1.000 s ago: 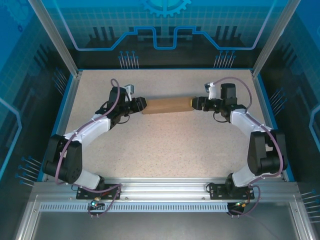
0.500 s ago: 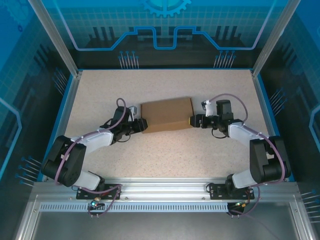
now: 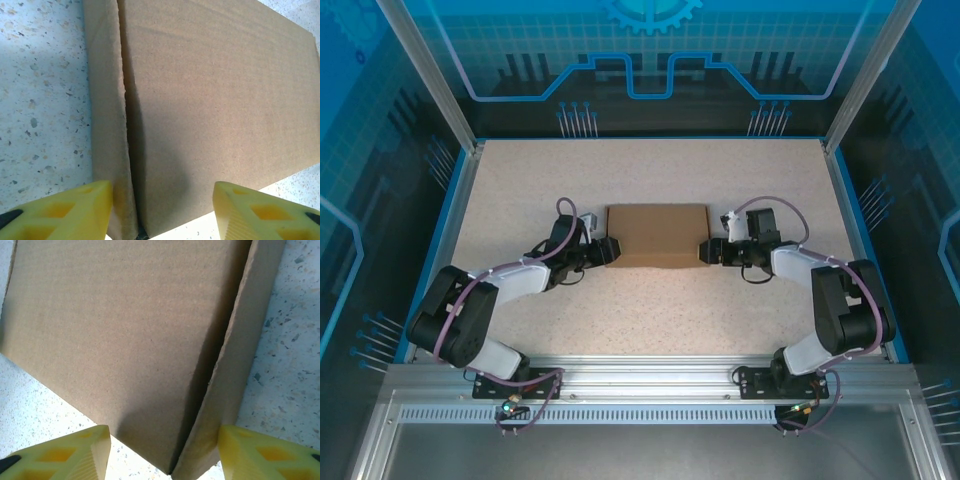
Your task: Fold the paper box
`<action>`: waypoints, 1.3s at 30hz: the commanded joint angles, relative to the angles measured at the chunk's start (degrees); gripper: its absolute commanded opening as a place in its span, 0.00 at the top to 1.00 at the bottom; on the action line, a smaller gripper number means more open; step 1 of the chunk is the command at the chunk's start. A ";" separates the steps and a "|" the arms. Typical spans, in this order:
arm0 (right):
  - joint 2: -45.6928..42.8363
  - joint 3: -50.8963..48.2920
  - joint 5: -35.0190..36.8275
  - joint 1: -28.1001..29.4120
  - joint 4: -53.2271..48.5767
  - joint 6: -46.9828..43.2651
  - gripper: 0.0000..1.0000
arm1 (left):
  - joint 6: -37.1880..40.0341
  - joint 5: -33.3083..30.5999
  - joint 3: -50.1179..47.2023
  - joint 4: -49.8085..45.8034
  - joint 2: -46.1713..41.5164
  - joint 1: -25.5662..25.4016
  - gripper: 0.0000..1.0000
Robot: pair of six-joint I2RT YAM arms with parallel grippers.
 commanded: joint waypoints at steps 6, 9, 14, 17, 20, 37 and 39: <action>-5.33 3.70 1.36 -0.06 -8.08 -2.12 0.35 | 4.19 -3.47 0.23 -6.18 -6.70 -1.28 0.33; -9.13 4.83 3.81 -0.37 -11.13 -3.25 0.34 | 6.62 -6.41 1.00 -9.54 -10.05 -1.26 0.31; -17.03 8.23 10.22 -0.39 -18.18 -6.25 0.32 | 10.52 -12.19 1.57 -13.10 -17.20 -1.14 0.26; -22.61 10.15 15.46 -0.45 -21.51 -8.24 0.31 | 13.09 -16.39 1.18 -14.22 -22.23 -1.08 0.23; -27.88 10.94 21.79 -0.41 -22.96 -9.80 0.30 | 15.28 -21.98 -0.48 -13.84 -27.35 -1.00 0.15; -33.54 3.28 44.22 -3.59 -14.85 -9.05 0.00 | 24.85 -33.74 -11.61 2.97 -35.94 6.73 0.01; -31.88 2.53 45.79 -3.96 -13.06 -8.01 0.00 | 25.48 -33.47 -11.91 4.97 -33.42 8.51 0.01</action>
